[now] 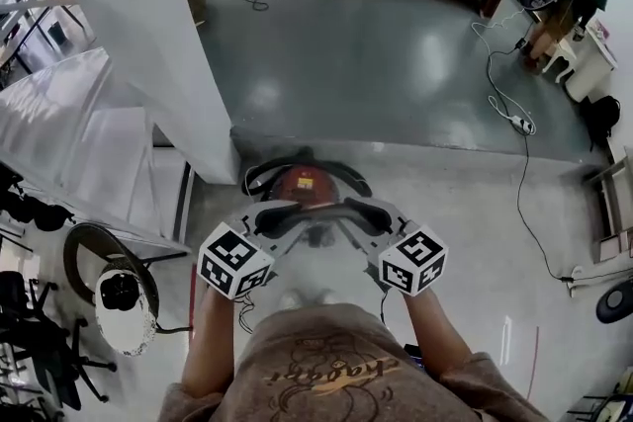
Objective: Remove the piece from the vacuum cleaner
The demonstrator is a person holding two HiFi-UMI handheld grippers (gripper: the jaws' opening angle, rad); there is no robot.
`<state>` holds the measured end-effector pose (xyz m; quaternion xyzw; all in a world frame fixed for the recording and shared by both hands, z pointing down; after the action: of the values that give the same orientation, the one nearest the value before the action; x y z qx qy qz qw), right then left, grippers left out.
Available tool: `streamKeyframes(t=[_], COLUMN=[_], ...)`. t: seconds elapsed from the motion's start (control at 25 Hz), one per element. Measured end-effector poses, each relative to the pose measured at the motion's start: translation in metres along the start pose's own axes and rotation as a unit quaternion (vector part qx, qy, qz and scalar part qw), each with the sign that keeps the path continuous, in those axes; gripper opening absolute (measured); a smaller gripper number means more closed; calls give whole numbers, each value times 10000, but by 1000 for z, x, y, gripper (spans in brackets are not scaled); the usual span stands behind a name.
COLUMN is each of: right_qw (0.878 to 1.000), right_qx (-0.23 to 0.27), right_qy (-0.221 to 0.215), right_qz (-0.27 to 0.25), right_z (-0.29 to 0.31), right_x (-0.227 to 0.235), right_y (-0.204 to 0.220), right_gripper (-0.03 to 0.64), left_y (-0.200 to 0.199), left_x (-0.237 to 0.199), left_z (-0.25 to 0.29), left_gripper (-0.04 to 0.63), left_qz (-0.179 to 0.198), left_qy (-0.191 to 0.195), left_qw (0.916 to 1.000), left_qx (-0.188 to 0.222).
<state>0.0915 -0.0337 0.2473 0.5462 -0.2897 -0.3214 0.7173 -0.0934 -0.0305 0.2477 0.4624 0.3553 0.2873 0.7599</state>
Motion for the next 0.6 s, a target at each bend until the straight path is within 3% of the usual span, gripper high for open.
streamKeyframes(t=[0.2,0.6], right_qw=[9991,9999], right_qx=[359,33], right_qy=[103,131], right_qz=[-198,103], right_z=[10,33], right_x=[-3,-8], right_y=[15,55], right_gripper=[91,91], left_y=[15,59], left_x=[-8,-28], left_z=[-2,3], left_gripper=[81,83], left_qz=[-132,-706], left_qy=[-278,-463], left_qw=[9981,9948], left_qx=[541,569])
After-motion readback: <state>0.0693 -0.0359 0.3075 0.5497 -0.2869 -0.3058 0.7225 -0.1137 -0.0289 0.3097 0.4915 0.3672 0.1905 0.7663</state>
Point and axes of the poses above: the fingertips, and each gripper's own axes: z forward along the fingers, x to its right, y out of its underside, the point moved 8 cm from there along -z, backward along the fingers, and after that the axes turned 7 degrees about -z, right-handed, at the moved point
